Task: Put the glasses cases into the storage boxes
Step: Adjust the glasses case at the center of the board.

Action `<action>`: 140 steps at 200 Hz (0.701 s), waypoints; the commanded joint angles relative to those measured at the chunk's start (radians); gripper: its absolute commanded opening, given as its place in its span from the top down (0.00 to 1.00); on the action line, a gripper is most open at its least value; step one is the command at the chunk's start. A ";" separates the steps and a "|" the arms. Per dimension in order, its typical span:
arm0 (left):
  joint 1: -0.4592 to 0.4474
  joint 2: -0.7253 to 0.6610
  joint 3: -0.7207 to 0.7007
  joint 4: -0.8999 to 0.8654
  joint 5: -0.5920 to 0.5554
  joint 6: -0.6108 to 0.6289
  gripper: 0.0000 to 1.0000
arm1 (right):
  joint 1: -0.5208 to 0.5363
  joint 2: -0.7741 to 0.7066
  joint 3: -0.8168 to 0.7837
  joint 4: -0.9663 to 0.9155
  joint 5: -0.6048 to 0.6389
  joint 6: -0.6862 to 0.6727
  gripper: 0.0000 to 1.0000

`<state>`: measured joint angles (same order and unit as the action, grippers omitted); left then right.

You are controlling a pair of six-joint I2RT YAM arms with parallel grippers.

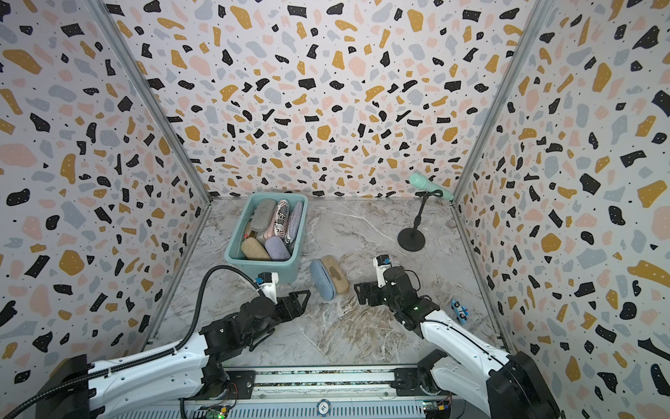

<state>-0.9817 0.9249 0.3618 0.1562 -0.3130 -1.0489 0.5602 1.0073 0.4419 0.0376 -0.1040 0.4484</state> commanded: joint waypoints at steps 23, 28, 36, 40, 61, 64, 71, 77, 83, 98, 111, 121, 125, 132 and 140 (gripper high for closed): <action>-0.008 0.145 0.107 0.144 -0.058 -0.016 0.05 | -0.003 -0.008 0.004 0.009 0.005 0.001 0.04; -0.008 0.161 0.116 0.147 -0.054 -0.016 0.05 | -0.004 -0.007 0.006 0.008 0.005 0.000 0.03; -0.008 0.196 0.130 0.152 -0.053 -0.024 0.05 | -0.004 -0.007 0.006 0.007 0.004 -0.001 0.03; -0.008 0.211 0.139 0.149 -0.052 -0.032 0.04 | -0.005 -0.007 0.007 0.007 0.004 -0.003 0.03; -0.009 0.291 0.190 0.119 -0.060 -0.054 0.05 | -0.006 -0.009 0.012 0.001 0.009 -0.005 0.03; -0.009 0.303 0.197 0.110 -0.062 -0.058 0.05 | -0.005 -0.010 0.011 0.002 0.009 -0.004 0.03; -0.011 0.329 0.216 0.102 -0.067 -0.063 0.06 | -0.005 -0.013 0.012 0.003 0.009 -0.005 0.03; -0.012 0.352 0.230 0.088 -0.071 -0.067 0.06 | -0.007 -0.013 0.011 0.005 0.008 -0.004 0.03; -0.012 0.373 0.243 0.063 -0.076 -0.074 0.07 | -0.007 -0.015 0.011 0.005 0.007 -0.005 0.03; -0.014 0.417 0.279 0.030 -0.090 -0.072 0.08 | -0.007 -0.015 0.011 0.005 0.006 -0.007 0.03; -0.017 0.455 0.315 -0.017 -0.115 -0.070 0.09 | -0.008 -0.017 0.009 0.002 0.006 -0.009 0.03; -0.019 0.483 0.335 -0.034 -0.119 -0.064 0.10 | -0.008 -0.021 0.007 0.001 0.006 -0.013 0.03; -0.019 0.494 0.344 -0.040 -0.121 -0.062 0.10 | -0.008 -0.023 0.005 -0.001 0.008 -0.012 0.03; -0.020 0.514 0.359 -0.055 -0.129 -0.058 0.11 | -0.009 -0.027 0.002 0.000 0.007 -0.013 0.03; -0.022 0.537 0.373 -0.068 -0.137 -0.055 0.11 | -0.011 -0.030 -0.001 0.000 0.006 -0.013 0.03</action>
<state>-0.9958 1.4151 0.6846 0.1520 -0.3965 -1.1130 0.5560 1.0058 0.4419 0.0376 -0.1036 0.4465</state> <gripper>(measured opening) 0.894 0.972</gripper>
